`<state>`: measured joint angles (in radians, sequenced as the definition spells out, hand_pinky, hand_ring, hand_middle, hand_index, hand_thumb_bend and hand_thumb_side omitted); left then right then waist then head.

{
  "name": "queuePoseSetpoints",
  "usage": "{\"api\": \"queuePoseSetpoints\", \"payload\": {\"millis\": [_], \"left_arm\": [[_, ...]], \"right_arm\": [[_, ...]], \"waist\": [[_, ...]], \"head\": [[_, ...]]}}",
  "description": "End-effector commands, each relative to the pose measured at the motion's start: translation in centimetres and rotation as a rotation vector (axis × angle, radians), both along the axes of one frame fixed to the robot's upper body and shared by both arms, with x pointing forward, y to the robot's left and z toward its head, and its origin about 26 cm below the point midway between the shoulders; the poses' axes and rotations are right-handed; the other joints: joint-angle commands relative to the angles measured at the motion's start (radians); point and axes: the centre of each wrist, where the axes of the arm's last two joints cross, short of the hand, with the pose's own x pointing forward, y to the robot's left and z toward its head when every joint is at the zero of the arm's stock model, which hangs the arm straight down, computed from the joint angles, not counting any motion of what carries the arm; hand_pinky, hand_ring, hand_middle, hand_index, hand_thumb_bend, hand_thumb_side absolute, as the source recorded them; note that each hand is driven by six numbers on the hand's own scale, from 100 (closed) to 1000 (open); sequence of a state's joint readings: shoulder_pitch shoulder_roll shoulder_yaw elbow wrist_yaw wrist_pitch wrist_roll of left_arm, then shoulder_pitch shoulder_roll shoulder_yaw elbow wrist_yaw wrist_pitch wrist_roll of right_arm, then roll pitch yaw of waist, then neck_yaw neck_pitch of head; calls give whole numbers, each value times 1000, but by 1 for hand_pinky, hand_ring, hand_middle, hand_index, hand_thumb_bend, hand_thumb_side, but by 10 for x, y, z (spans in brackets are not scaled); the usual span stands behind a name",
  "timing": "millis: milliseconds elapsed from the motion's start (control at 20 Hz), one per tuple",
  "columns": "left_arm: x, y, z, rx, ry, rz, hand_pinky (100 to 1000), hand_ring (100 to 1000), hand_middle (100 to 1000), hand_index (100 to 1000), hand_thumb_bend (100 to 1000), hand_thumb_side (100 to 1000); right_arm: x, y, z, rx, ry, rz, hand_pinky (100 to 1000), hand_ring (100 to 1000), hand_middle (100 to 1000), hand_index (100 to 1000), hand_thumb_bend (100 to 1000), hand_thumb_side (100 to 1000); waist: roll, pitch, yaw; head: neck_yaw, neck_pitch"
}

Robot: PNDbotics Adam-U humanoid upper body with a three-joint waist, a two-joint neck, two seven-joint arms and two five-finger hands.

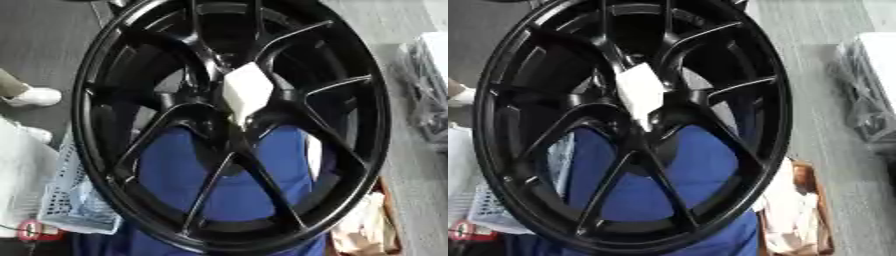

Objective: Pull the pin out of the wheel hub.

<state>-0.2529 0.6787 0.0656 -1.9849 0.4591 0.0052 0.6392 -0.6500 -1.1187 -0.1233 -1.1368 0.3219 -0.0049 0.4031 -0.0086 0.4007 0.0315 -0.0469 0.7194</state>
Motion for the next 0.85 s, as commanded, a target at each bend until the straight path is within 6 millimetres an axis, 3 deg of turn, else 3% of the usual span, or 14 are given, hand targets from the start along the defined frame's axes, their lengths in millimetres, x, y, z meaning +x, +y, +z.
{"api": "queuePoseSetpoints", "payload": {"millis": [50, 200, 450, 850], "left_arm": [[-3, 2, 9, 20, -25, 1, 839, 770, 778, 754, 305, 791], [-3, 2, 10, 21, -26, 0, 839, 770, 778, 754, 305, 791], [-3, 1, 10, 22, -25, -1, 839, 770, 778, 753, 305, 790], [-3, 1, 10, 28, -29, -4, 839, 770, 777, 753, 306, 787]], "right_arm": [[-9, -1, 21, -24, -65, -7, 853, 902, 867, 879, 485, 181], [-8, 8, 26, -21, -118, 28, 838, 877, 843, 865, 450, 187], [-7, 31, 37, -17, -206, 111, 829, 848, 821, 846, 301, 277], [-9, 76, 49, -25, -282, 274, 818, 809, 788, 828, 197, 364]], "waist": [[-2, -32, -2], [-2, -33, -4], [-2, -36, -5], [-5, -41, -1]], "head": [[-2, -1], [-2, -1], [-1, -2], [6, 0]]}}
